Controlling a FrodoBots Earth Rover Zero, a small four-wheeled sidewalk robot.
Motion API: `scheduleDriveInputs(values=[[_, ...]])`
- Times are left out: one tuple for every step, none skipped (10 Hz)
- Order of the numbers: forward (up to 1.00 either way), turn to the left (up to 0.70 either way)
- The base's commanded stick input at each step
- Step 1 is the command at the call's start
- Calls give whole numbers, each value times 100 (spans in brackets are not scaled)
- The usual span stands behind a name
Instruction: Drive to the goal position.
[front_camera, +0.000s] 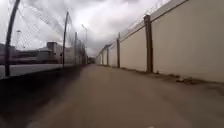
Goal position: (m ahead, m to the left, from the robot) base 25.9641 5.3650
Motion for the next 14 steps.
scheduleDriveInputs(values=[[100, 0], [100, 0], [100, 27], [100, 27], [100, 19], [100, 2], [100, 0], [100, 0], [100, 0], [100, 0], [100, 0], [100, 0], [100, 0], [100, 0]])
